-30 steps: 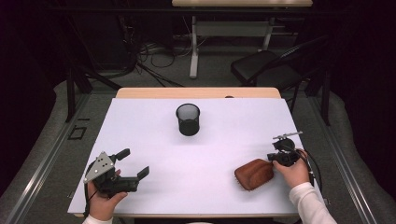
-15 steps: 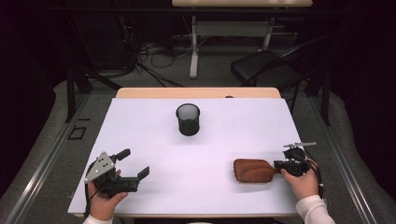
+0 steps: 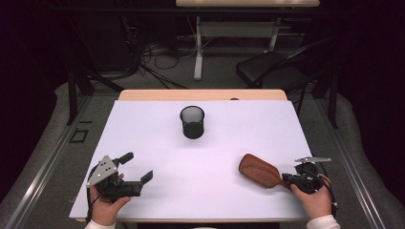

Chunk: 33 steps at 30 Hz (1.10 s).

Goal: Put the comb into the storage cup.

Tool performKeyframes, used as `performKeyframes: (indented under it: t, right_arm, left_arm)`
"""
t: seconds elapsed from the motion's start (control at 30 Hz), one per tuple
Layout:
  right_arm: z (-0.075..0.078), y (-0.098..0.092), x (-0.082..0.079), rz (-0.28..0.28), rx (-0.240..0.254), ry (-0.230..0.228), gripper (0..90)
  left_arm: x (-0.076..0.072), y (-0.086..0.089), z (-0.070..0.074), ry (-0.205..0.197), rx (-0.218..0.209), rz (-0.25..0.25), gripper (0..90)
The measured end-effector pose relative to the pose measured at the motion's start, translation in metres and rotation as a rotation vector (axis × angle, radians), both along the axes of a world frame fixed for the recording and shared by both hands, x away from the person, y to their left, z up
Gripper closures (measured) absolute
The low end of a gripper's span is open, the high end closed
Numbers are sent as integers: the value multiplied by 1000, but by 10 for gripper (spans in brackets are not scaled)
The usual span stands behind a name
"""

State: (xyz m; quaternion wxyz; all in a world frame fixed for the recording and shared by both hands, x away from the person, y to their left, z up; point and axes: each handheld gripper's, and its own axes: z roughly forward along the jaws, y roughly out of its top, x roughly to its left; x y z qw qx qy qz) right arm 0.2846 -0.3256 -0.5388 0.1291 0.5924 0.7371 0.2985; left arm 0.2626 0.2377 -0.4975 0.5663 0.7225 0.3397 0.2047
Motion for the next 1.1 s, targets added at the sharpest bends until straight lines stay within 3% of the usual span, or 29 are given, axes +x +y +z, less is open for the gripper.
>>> performKeyframes:
  t: [0.3,0.6,1.0,1.1]
  right_arm:
    - [-1,8,-14,33,11,-2,900]
    - [-2,6,-17,28,22,-6,883]
    - [2,1,-18,9,46,-32,765]
    - [3,0,-18,18,59,-60,725]
  left_arm:
    - [0,0,0,-2,1,-3,24]
    - [0,-1,-1,-1,5,-4,24]
    - [0,-1,-1,1,8,-3,24]
    - [0,-2,-1,0,9,-5,25]
